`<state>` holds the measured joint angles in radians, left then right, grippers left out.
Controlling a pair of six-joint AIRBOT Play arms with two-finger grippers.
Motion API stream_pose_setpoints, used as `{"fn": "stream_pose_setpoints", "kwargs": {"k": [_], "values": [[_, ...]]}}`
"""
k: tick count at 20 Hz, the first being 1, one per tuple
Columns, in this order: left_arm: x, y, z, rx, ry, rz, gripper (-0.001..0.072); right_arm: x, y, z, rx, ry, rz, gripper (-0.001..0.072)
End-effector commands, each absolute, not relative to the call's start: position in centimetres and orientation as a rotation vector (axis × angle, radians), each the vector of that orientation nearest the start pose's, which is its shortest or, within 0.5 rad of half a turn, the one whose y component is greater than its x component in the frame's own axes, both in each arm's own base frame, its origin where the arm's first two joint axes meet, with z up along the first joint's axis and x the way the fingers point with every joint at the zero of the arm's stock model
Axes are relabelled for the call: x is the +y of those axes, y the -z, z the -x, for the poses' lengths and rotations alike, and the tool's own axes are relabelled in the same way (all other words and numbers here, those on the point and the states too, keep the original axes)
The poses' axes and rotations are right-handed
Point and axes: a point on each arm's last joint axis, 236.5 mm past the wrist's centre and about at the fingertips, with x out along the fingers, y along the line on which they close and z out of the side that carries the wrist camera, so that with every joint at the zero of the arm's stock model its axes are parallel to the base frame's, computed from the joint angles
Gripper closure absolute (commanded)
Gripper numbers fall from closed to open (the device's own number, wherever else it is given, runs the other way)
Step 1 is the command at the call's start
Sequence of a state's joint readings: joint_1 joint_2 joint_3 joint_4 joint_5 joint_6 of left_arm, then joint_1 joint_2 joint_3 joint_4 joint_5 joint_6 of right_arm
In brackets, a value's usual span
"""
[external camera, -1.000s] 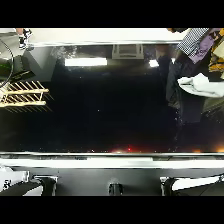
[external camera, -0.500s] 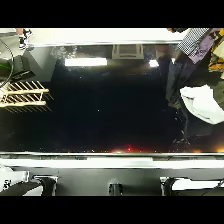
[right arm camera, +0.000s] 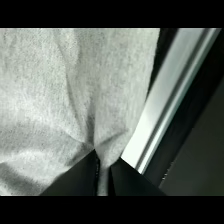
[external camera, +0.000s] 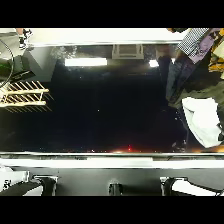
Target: Fold the clothes and pants, and hang the long-sleeved shirts on hangers.
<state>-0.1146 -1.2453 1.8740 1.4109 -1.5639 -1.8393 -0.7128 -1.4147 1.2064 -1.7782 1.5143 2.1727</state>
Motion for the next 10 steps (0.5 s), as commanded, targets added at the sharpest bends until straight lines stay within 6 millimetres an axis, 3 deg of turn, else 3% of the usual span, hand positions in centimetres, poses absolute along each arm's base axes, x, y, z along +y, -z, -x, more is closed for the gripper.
{"fn": "stream_pose_setpoints", "kwargs": {"k": [1, 10], "values": [[-8.2, -25.2, -38.3, 0.966, 0.125, 0.27, 0.0686, -23.4, 3.5, -16.9, 1.53, 1.251, -0.784, 0.068], [-8.2, -25.2, -38.3, 0.966, 0.125, 0.27, 0.0686, -23.6, 4.2, -14.0, 1.606, 1.291, -0.677, 0.0668]]}}
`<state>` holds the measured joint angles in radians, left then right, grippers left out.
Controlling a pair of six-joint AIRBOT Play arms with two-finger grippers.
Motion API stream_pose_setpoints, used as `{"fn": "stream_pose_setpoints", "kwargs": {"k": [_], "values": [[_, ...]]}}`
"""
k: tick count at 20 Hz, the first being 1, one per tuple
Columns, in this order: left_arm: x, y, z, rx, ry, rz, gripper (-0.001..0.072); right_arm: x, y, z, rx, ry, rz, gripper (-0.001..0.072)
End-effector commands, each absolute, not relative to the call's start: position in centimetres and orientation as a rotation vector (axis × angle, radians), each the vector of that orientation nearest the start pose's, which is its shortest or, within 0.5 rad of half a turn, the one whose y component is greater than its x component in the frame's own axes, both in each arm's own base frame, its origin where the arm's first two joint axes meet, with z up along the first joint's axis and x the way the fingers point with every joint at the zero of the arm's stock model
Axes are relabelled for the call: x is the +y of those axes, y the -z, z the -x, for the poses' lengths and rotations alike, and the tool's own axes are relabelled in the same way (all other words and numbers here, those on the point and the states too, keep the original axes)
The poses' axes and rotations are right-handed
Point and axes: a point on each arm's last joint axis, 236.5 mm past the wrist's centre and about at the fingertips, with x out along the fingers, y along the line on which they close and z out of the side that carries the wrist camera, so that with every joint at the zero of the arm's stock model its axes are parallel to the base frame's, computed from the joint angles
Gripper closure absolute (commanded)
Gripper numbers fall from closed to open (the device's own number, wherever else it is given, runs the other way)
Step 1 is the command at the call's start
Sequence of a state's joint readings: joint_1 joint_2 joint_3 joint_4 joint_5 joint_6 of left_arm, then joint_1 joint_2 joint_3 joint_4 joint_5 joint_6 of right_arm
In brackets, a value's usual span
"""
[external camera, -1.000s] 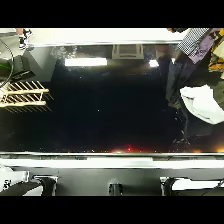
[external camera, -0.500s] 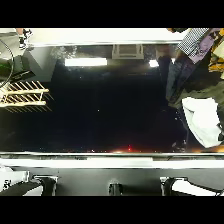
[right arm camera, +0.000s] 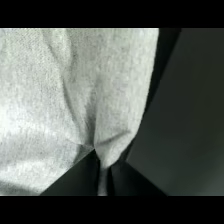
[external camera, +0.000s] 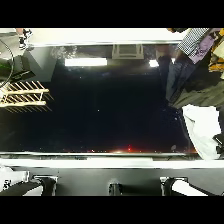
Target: Fold the clothes and pants, and hang the long-sleeved shirts on hangers.
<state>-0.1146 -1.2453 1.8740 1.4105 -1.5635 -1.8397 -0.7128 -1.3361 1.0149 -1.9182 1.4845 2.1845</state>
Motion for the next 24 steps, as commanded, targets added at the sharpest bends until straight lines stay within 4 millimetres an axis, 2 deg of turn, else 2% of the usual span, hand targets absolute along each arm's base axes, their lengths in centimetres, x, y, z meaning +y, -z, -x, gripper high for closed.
{"fn": "stream_pose_setpoints", "kwargs": {"k": [1, 3, 4, 5, 6, 7, 8, 9, 10, 11, 12, 13, 14, 15, 17, 19, 21, 24], "values": [[-8.2, -25.2, -38.3, 0.966, 0.125, 0.27, 0.0686, -23.8, 4.1, -14.0, 1.603, 1.296, -0.667, 0.0571], [-8.2, -25.2, -38.3, 0.966, 0.125, 0.27, 0.0686, -24.6, 3.7, -13.9, 1.587, 1.31, -0.638, 0.0165], [-8.2, -25.2, -38.3, 0.966, 0.125, 0.27, 0.0686, -25.2, 3.2, -14.7, 1.541, 1.307, -0.634, 0.0063], [-8.2, -25.2, -38.3, 0.966, 0.125, 0.27, 0.0686, -26.1, 2.3, -16.0, 1.468, 1.297, -0.636, 0.0066], [-8.2, -25.2, -38.3, 0.966, 0.125, 0.27, 0.0686, -27.3, 0.8, -18.2, 1.346, 1.277, -0.651, 0.0067], [-8.2, -25.2, -38.4, 0.968, 0.125, 0.27, 0.0686, -28.3, -1.1, -21.4, 1.2, 1.222, -0.684, 0.0103], [-8.2, -25.0, -38.5, 0.972, 0.124, 0.27, 0.0685, -28.9, -3.9, -26.0, 1.015, 1.118, -0.741, 0.0249], [-8.2, -24.7, -38.6, 0.979, 0.123, 0.27, 0.0684, -28.8, -7.6, -31.6, 0.82, 0.947, -0.785, 0.0314], [-8.3, -24.5, -38.8, 0.987, 0.124, 0.271, 0.0683, -27.6, -11.7, -36.5, 0.676, 0.77, -0.79, 0.0316], [-8.3, -24.2, -39.0, 0.995, 0.124, 0.271, 0.0684, -25.4, -16.0, -40.8, 0.558, 0.603, -0.755, 0.0333], [-8.4, -23.9, -39.1, 1.002, 0.123, 0.271, 0.0685, -22.5, -19.2, -43.9, 0.503, 0.471, -0.688, 0.0334], [-8.4, -23.6, -39.3, 1.008, 0.122, 0.271, 0.0685, -18.8, -21.1, -46.0, 0.499, 0.361, -0.604, 0.0358], [-8.5, -23.3, -39.3, 1.015, 0.125, 0.267, 0.0686, -14.9, -21.7, -47.4, 0.525, 0.264, -0.524, 0.044], [-8.9, -22.8, -39.1, 1.027, 0.147, 0.235, 0.0686, -10.0, -21.2, -48.2, 0.584, 0.156, -0.458, 0.053], [-10.4, -21.2, -37.8, 1.06, 0.219, 0.14, 0.0687, -0.7, -18.6, -47.2, 0.757, -0.063, -0.306, 0.0676], [-11.8, -19.0, -36.4, 1.067, 0.279, 0.077, 0.0687, 6.9, -16.2, -44.4, 0.909, -0.264, -0.125, 0.0679], [-12.3, -16.7, -35.3, 1.059, 0.286, 0.086, 0.0687, 10.9, -14.2, -41.5, 1.02, -0.361, 0.025, 0.0677], [-11.6, -13.3, -33.9, 1.083, 0.266, 0.089, 0.0686, 13.8, -12.0, -39.2, 1.101, -0.43, 0.088, 0.0677]]}}
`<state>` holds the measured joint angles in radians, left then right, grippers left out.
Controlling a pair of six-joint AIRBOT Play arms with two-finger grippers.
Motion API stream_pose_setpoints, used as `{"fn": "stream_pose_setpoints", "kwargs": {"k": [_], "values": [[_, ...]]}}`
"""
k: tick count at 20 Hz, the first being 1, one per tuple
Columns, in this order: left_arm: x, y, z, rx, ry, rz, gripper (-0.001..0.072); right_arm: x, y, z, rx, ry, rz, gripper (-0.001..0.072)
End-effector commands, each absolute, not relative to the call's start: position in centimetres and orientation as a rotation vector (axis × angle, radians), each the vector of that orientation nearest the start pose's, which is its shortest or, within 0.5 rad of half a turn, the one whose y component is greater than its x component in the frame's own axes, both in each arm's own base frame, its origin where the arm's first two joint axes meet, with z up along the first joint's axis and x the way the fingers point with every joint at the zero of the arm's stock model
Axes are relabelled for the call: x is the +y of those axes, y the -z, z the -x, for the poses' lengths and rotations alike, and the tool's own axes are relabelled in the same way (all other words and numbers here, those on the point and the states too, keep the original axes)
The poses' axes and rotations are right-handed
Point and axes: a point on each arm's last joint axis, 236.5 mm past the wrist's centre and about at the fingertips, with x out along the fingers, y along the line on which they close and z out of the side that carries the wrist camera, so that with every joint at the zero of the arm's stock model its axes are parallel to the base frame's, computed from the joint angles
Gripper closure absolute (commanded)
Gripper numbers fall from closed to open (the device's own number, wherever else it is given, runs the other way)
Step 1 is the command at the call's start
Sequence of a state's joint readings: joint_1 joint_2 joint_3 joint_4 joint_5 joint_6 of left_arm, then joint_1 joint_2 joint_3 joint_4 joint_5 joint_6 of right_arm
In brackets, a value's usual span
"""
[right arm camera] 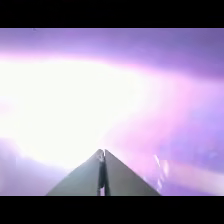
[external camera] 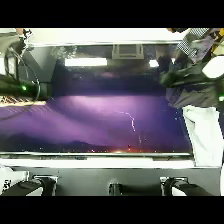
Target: Fold the clothes and pants, and hang the long-sleeved shirts on hangers.
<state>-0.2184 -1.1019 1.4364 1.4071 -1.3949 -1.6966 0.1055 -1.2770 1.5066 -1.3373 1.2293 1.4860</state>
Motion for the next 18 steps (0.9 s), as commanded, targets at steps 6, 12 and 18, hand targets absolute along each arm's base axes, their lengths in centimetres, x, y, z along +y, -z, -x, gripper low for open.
{"fn": "stream_pose_setpoints", "kwargs": {"k": [6, 12, 18], "values": [[-11.36, -12.64, -33.7, 1.1, 0.258, 0.078, 0.0685, 13.72, -10.77, -38.22, 1.15, -0.429, 0.103, 0.0676], [-11.36, -12.62, -33.71, 1.101, 0.257, 0.078, 0.0685, 13.77, -10.86, -38.43, 1.14, -0.428, 0.101, 0.0677], [-11.36, -12.61, -33.71, 1.101, 0.257, 0.078, 0.0685, 13.77, -10.86, -38.42, 1.14, -0.428, 0.101, 0.0677]]}}
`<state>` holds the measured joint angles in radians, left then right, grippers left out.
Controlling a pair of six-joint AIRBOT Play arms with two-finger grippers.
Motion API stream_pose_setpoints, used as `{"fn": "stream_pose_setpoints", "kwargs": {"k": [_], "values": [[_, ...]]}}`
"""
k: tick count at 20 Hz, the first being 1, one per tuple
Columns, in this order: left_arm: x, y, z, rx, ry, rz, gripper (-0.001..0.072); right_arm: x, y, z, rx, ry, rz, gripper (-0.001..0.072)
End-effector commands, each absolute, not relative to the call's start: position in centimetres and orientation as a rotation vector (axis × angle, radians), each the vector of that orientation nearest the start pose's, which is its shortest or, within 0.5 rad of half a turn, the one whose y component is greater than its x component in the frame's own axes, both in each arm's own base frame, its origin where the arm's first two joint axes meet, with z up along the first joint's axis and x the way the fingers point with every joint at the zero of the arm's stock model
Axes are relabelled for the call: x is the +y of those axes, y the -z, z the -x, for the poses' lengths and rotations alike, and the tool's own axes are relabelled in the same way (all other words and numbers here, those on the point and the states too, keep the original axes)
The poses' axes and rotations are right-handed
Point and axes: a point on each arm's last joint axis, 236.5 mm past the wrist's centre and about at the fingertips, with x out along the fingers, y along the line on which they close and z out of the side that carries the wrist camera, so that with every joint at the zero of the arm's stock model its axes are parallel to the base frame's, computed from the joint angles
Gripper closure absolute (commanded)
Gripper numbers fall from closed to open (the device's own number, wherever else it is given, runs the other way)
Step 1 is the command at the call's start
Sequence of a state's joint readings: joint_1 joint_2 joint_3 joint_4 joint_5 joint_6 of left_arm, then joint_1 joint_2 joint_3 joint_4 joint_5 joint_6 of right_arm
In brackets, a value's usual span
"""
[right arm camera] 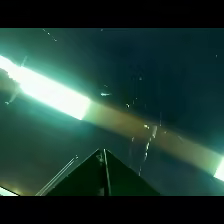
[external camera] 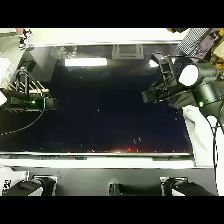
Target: Fold the clothes and pants, and hang the long-sleeved shirts on hangers.
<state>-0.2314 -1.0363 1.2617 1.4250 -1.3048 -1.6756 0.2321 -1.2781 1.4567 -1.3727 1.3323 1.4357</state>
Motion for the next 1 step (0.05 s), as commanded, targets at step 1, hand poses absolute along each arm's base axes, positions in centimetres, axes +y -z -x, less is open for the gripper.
{"fn": "stream_pose_setpoints", "kwargs": {"k": [1], "values": [[-11.36, -12.62, -33.71, 1.101, 0.257, 0.078, 0.0685, 13.78, -10.86, -38.42, 1.14, -0.429, 0.101, 0.0677]]}}
